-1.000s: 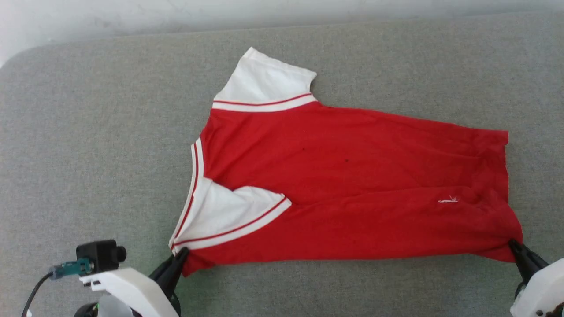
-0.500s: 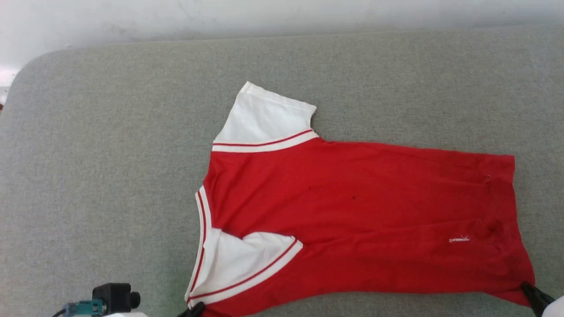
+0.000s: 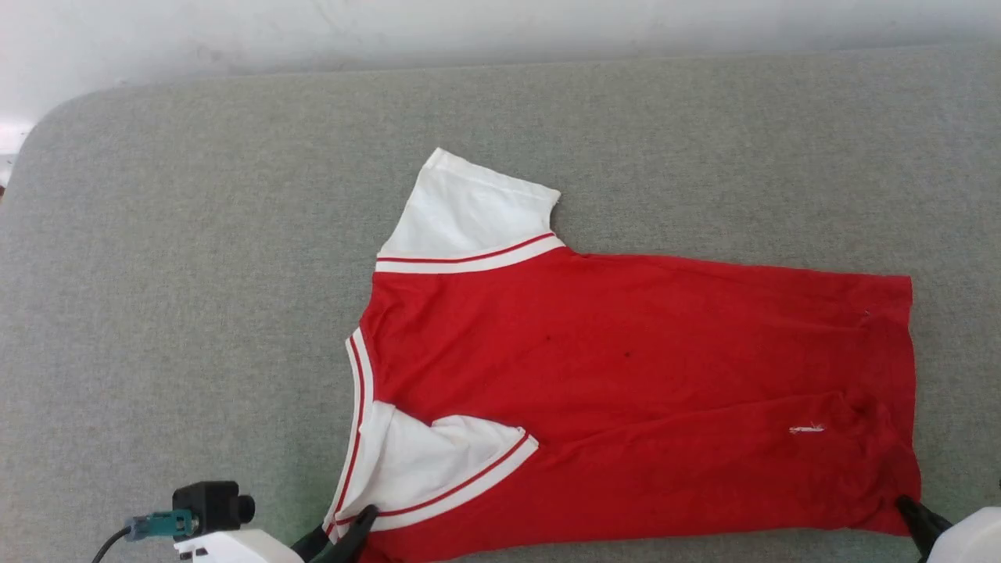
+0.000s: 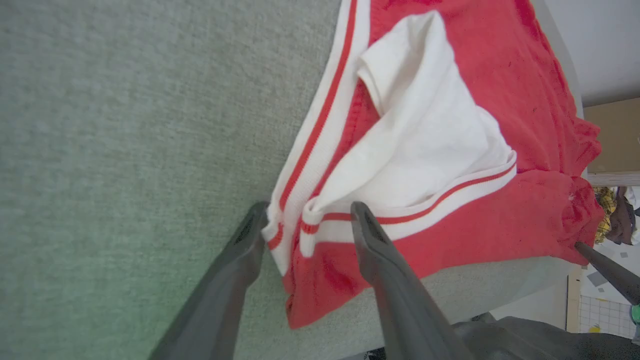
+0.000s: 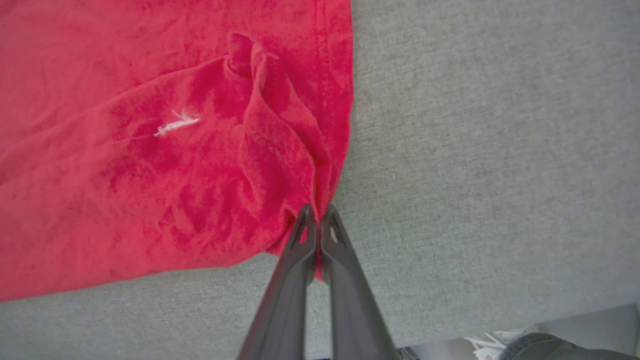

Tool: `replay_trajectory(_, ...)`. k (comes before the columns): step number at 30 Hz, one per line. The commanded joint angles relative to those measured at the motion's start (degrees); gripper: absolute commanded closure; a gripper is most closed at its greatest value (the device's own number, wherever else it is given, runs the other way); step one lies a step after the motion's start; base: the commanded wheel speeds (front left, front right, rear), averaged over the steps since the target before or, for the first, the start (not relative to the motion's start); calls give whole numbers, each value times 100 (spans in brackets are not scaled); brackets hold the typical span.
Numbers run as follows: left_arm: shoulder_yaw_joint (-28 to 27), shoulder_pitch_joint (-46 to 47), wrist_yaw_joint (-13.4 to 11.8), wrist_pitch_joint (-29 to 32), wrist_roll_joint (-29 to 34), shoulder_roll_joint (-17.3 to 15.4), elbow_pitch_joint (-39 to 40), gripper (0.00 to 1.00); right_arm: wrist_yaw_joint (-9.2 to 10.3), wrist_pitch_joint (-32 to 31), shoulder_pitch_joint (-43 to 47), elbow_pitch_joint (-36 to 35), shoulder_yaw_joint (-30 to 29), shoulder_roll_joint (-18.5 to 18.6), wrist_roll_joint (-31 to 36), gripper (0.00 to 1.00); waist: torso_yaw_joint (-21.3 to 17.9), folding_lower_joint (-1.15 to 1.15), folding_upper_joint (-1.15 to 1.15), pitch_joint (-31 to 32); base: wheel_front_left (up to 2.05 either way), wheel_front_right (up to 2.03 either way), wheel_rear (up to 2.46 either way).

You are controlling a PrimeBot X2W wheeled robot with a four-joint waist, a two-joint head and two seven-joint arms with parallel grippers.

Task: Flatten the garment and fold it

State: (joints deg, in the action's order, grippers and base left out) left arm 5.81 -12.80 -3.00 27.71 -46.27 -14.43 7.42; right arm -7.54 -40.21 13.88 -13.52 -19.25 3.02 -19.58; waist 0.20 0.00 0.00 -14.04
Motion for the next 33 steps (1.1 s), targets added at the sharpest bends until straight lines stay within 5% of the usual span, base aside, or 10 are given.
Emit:
replay_trajectory(1, -9, 96, 18, -34, 53, 19, -105, 0, 5, 85, -106, 53, 39, -14, 20, 62, -14, 0, 0, 14, 0, 0, 0)
replay_trajectory(2, -16, 111, 17, -50, 49, 25, -133, 0, 5, 141, -128, 98, 41, -14, 4, 0, -17, 0, 0, 23, 0, 0, 0)
replay_trajectory(11, -353, -161, -45, -363, -131, 94, 182, 0, 5, 456, -100, -30, 74, -14, -231, 0, -35, 0, 0, 72, 0, 0, 0)
replay_trajectory(17, -749, 93, -183, -1369, 556, -5, 701, 0, 5, 1552, -466, -523, -100, -14, -10, 0, -63, 0, 0, -128, 0, 0, 0)
replay_trajectory(25, -397, 1584, -110, -2482, 1835, -173, 703, 0, 5, 2662, -988, -505, 301, -14, 308, 0, -111, 0, 0, -500, 0, 0, 0)
replay_trajectory(33, 314, 3662, 321, -1978, 2536, -591, -98, 0, 5, 2912, -1313, -354, 688, -14, 491, 0, -238, 0, 0, -1047, 0, 0, 0)
